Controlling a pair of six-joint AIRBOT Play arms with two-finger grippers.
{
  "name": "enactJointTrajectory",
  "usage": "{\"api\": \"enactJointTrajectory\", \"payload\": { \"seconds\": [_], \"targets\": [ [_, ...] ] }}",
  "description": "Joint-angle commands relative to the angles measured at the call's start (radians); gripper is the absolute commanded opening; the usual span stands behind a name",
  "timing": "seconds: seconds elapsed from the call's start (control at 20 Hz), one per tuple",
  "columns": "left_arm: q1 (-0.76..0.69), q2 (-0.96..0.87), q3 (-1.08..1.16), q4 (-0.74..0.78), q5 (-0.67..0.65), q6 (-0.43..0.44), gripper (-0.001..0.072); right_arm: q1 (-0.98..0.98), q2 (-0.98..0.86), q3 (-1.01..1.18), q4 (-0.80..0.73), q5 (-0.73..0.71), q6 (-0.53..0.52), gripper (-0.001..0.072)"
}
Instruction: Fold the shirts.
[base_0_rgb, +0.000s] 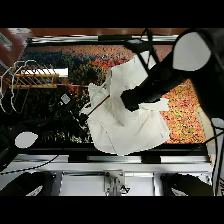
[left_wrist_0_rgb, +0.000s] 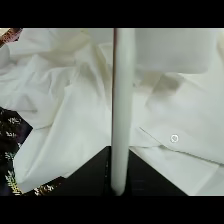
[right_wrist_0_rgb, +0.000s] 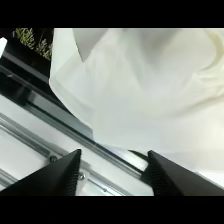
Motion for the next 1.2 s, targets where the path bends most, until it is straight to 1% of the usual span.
{"api": "enactJointTrajectory", "payload": {
  "seconds": [0.0,0.1,0.15,0.2,0.25,0.3,0.35,0.4,0.45,0.5,0.6,0.65,0.75,0.9,1.05,1.15],
  "targets": [
    [0.001,-0.001,0.012,0.002,0.001,0.003,0.0042,-0.146,0.053,0.002,-0.013,-0.072,-0.024,0.0620],
    [0.001,-0.001,0.030,0.002,-0.001,0.015,0.0042,-0.326,0.085,0.002,0.009,-0.163,-0.098,0.0617],
    [0.001,-0.001,0.038,0.006,-0.004,0.016,0.0042,-0.417,0.086,0.002,-0.005,-0.195,-0.204,0.0616],
    [0.001,-0.001,0.045,0.010,-0.010,0.034,0.0042,-0.494,0.077,0.002,-0.050,-0.214,-0.407,0.0616],
    [0.001,-0.001,0.049,0.014,-0.023,0.044,0.0042,-0.545,0.064,0.002,-0.084,-0.223,-0.732,0.0616],
    [0.001,-0.001,0.049,0.024,-0.040,0.057,0.0042,-0.574,0.053,0.002,-0.063,-0.227,-1.057,0.0616],
    [0.001,-0.003,0.049,0.034,-0.062,0.068,0.0042,-0.610,0.039,0.002,0.012,-0.231,-1.280,0.0608],
    [0.001,-0.003,0.049,0.055,-0.077,0.068,0.0042,-0.623,0.020,0.002,0.069,-0.249,-1.451,0.0598],
    [0.001,-0.003,0.049,0.079,-0.084,0.068,0.0042,-0.617,-0.001,0.002,0.068,-0.277,-1.520,0.0599],
    [0.001,-0.003,0.049,0.102,-0.083,0.068,0.0042,-0.606,-0.023,0.002,0.061,-0.300,-1.527,0.0601],
    [0.001,-0.003,0.049,0.135,-0.088,0.068,0.0042,-0.558,-0.066,0.002,0.023,-0.328,-1.592,0.0602],
    [0.001,-0.003,0.049,0.150,-0.099,0.068,0.0042,-0.535,-0.081,0.002,-0.004,-0.354,-1.609,0.0603],
    [0.001,-0.003,0.048,0.164,-0.119,0.078,0.0042,-0.498,-0.103,0.002,0.001,-0.404,-1.612,0.0602],
    [0.001,-0.003,0.049,0.164,-0.122,0.116,0.0042,-0.468,-0.124,0.001,0.027,-0.367,-1.633,0.0602],
    [0.001,-0.003,0.049,0.164,-0.121,0.117,0.0042,-0.459,-0.136,0.001,0.092,-0.296,-1.633,0.0602],
    [0.000,-0.003,0.049,0.164,-0.121,0.118,0.0042,-0.459,-0.136,0.001,0.091,-0.287,-1.633,0.0602]
  ]
}}
